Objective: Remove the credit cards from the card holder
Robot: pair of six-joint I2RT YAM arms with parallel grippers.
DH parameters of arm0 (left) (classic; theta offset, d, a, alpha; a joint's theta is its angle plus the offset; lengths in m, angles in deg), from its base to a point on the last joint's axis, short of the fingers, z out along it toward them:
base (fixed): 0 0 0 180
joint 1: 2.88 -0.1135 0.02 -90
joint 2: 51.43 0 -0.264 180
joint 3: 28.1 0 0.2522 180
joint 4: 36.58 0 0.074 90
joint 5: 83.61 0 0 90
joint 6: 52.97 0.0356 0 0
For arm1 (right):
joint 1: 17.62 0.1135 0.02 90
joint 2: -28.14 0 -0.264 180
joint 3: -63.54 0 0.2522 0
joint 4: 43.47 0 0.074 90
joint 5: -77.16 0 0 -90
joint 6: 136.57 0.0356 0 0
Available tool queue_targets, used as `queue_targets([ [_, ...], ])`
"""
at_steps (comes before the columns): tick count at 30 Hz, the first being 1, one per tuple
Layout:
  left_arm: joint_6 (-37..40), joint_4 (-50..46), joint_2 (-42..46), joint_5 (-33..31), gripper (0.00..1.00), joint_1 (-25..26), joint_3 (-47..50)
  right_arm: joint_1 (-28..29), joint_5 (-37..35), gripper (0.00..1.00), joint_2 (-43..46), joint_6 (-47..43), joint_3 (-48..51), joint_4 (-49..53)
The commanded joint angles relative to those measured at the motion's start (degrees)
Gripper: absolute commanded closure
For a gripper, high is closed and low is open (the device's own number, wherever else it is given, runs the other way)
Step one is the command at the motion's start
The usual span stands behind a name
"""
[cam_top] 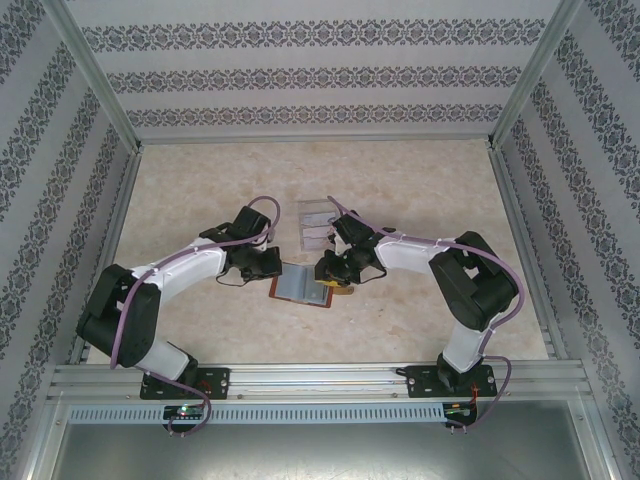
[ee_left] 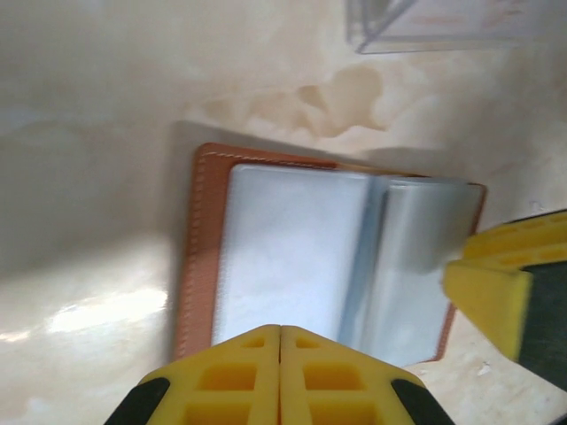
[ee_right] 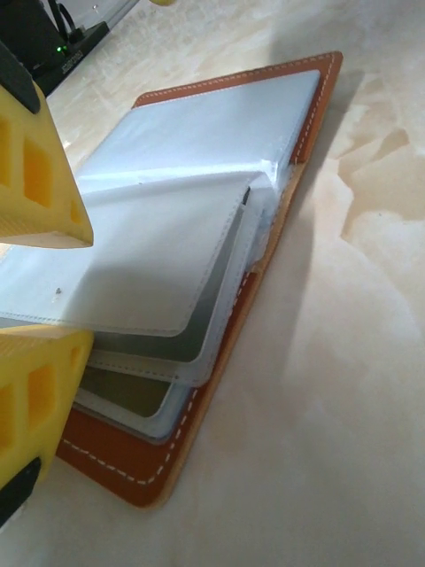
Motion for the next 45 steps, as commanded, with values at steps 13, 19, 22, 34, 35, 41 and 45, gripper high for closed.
queue_targets([
  [13, 2.99, -3.47, 4.99, -0.70, 0.93, -2.96, 2.04, 3.61, 2.92, 0.70, -1.00, 0.92, -7.18, 0.85],
  [19, 3.34, -4.44, 7.94, -1.06, 0.93, -5.09, 3.32, 4.71, 3.80, 0.68, -3.95, 0.64, -10.75, 1.20],
  [22, 3.60, -5.33, 9.69, -1.33, 0.92, -6.01, 3.90, 5.17, 4.24, 0.66, -5.47, 0.49, -12.38, 1.39],
  [34, 3.76, -7.63, 14.39, -2.12, 0.91, -8.25, 5.49, 6.72, 6.01, 0.64, -12.74, -0.02, -17.94, 1.22],
  [35, 3.72, -7.73, 14.75, -2.22, 0.91, -8.26, 5.56, 6.79, 6.10, 0.64, -13.36, -0.12, -18.28, 1.36],
  [41, 2.95, -7.34, 15.64, -1.30, 0.91, -8.58, 6.49, 7.43, 7.17, 0.64, -16.76, -0.64, -19.39, 1.22],
  [45, 2.73, -6.16, 14.94, 0.59, 0.91, -8.57, 6.72, 8.18, 8.55, 0.64, -18.74, -1.25, -19.75, 1.88],
])
